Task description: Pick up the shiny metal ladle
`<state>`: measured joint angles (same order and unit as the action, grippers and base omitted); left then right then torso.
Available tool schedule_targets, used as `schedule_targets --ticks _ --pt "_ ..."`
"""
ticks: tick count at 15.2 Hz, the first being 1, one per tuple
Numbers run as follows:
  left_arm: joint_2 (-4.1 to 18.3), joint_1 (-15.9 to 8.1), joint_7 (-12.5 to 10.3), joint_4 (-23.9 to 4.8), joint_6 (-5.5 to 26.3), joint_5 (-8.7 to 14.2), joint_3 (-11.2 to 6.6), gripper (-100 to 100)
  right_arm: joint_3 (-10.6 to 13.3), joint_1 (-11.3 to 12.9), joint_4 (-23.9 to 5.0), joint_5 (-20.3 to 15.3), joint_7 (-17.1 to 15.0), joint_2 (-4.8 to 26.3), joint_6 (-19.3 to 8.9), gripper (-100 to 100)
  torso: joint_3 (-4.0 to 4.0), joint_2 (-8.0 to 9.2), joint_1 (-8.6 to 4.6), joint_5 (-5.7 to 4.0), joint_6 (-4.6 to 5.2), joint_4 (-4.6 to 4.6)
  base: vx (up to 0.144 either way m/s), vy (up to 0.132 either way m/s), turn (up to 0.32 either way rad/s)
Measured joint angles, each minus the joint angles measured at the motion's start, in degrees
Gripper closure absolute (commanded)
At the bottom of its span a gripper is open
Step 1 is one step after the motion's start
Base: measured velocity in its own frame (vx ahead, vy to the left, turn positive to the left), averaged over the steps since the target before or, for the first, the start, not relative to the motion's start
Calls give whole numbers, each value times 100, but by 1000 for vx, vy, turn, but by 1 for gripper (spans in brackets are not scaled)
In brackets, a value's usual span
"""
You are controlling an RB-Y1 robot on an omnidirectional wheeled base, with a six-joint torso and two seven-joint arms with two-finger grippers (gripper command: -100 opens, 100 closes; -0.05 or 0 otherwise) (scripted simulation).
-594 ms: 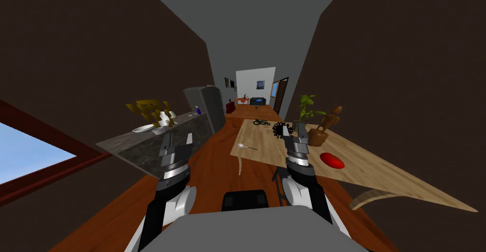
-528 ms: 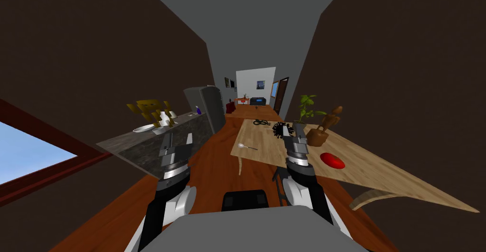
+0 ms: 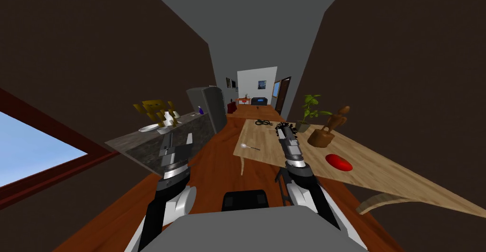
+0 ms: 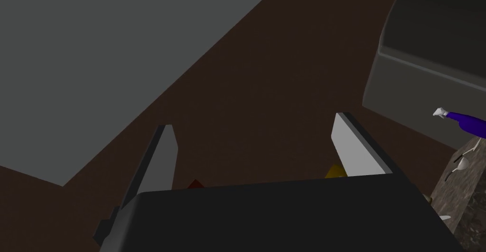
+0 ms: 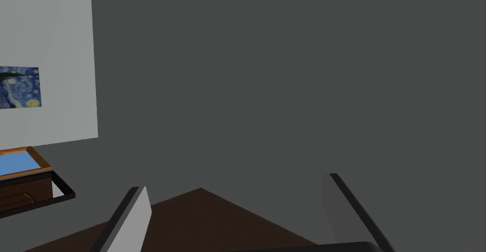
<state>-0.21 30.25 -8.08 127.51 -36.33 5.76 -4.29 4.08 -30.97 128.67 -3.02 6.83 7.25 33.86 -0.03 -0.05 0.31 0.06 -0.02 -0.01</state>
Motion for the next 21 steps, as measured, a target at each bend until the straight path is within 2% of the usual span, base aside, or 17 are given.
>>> schedule_targets --ticks 11,15,21 --pt "0 0 0 0 0 0 0 0 162 -126 -643 -719 169 1301 -230 -100 -3 -5 20 5 0 -1 25 115 61" --pt "-1 0 0 0 0 0 1 0 249 -111 -1004 -1069 245 1775 -367 -100 -9 -15 29 7 0 -4 51 141 77" --pt "-1 1 0 0 0 0 0 0 409 -230 -1519 -1656 387 2478 -530 -100 -14 -24 28 7 0 -6 66 136 82"
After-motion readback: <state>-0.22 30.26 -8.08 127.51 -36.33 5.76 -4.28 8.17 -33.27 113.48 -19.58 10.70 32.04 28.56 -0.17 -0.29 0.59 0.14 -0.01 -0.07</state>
